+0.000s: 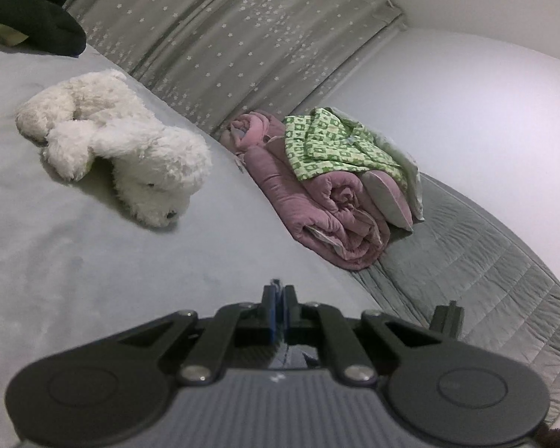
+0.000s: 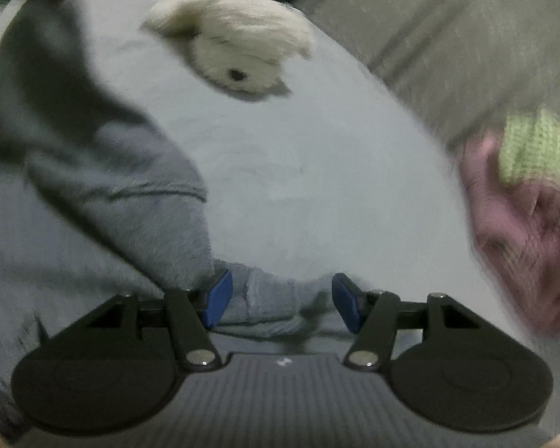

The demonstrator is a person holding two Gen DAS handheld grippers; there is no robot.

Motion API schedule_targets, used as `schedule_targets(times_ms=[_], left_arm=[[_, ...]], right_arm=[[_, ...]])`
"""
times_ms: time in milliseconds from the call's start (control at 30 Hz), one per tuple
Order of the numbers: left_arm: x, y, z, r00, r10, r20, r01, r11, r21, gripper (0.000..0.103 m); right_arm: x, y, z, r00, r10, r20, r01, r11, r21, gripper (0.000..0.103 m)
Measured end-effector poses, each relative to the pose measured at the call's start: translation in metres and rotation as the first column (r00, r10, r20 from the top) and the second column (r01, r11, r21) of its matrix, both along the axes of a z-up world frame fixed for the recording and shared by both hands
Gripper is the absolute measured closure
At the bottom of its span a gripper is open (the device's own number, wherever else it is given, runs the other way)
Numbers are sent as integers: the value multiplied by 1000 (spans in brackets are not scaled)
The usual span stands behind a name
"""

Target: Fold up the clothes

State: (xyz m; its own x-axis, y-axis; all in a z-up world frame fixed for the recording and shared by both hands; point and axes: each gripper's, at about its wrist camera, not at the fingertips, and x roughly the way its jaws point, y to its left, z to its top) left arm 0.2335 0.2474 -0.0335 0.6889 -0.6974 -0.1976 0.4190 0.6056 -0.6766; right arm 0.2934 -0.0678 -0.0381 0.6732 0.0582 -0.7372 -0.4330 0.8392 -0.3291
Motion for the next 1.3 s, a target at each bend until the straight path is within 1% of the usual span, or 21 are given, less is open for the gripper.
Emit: schedule_targets(times_ms=[67, 133, 233, 267, 300, 333, 400, 433, 533, 567, 633, 700, 767, 833, 900, 967, 1000, 1033, 1133, 1233, 1300], left_arm=[[0, 0, 0, 1000, 1, -7, -1, 1000, 4, 100], [0, 0, -1, 1000, 0, -21, 0, 1000, 6, 100], [4, 0, -4, 999, 5, -52, -5, 1000, 5, 100], [5, 1, -5, 998, 13, -63, -13, 1000, 9, 100], [6, 1, -6, 997, 22, -74, -21, 1000, 16, 100], [8, 1, -7, 996, 32, -84, -30, 999, 22, 100], [9, 1, -9, 994, 54, -100, -50, 998, 41, 100], [9, 0, -9, 992, 69, -104, -64, 997, 53, 100], [8, 1, -8, 987, 127, -94, -119, 990, 81, 100], [6, 3, -6, 985, 153, -79, -146, 986, 86, 100], [2, 7, -4, 978, 205, -44, -201, 976, 89, 100], [-1, 10, -3, 965, 261, -11, -259, 962, 89, 100], [-2, 11, -3, 948, 319, 3, -318, 941, 116, 100], [-1, 10, -4, 927, 376, 0, -371, 914, 165, 100], [4, 11, -6, 908, 418, -41, -398, 888, 231, 100], [11, 8, -10, 880, 466, -97, -409, 844, 346, 100], [16, 6, -14, 867, 481, -127, -399, 824, 402, 100], [19, 5, -18, 863, 484, -148, -385, 818, 428, 100], [21, 7, -21, 859, 481, -175, -374, 824, 426, 99], [19, 18, -21, 857, 479, -191, -398, 849, 347, 92], [20, 23, -25, 850, 481, -215, -407, 859, 309, 88]], right_arm=[[7, 0, 1, 1000, 14, -28, -14, 1000, -6, 48], [15, 0, 3, 998, 28, -56, -29, 1000, -11, 57], [26, 0, 5, 994, 49, -98, -51, 999, -18, 60], [30, -2, 6, 991, 50, -121, -51, 999, -2, 66], [36, -9, 9, 986, 38, -162, -29, 998, 57, 80], [39, -13, 11, 982, 35, -185, -18, 995, 93, 86], [35, -14, 13, 983, 43, -176, -27, 995, 96, 94], [29, -13, 13, 988, 42, -145, -29, 996, 90, 95], [13, -9, 15, 999, 39, 30, -41, 996, 80, 95], [10, -11, 18, 994, 23, 104, -34, 993, 109, 95], [5, -14, 22, 972, -12, 237, -28, 986, 166, 95], [8, -16, 16, 958, -32, 283, -28, 979, 203, 95], [12, -16, 9, 946, -50, 320, -27, 973, 229, 95], [20, -9, -8, 955, -43, 292, -11, 983, 182, 95], [21, -6, -20, 967, -30, 254, 1, 993, 115, 93], [16, -6, -24, 969, -19, 248, 4, 998, 63, 85], [16, -5, -20, 970, -21, 244, 9, 999, 48, 75], [16, -4, -16, 971, -21, 240, 13, 999, 34, 67], [15, -7, -3, 973, -6, 232, 0, 1000, 23, 65], [18, -17, 10, 973, -25, 230, 5, 996, 87, 65], [27, -24, 17, 975, -63, 213, 31, 988, 149, 65]])
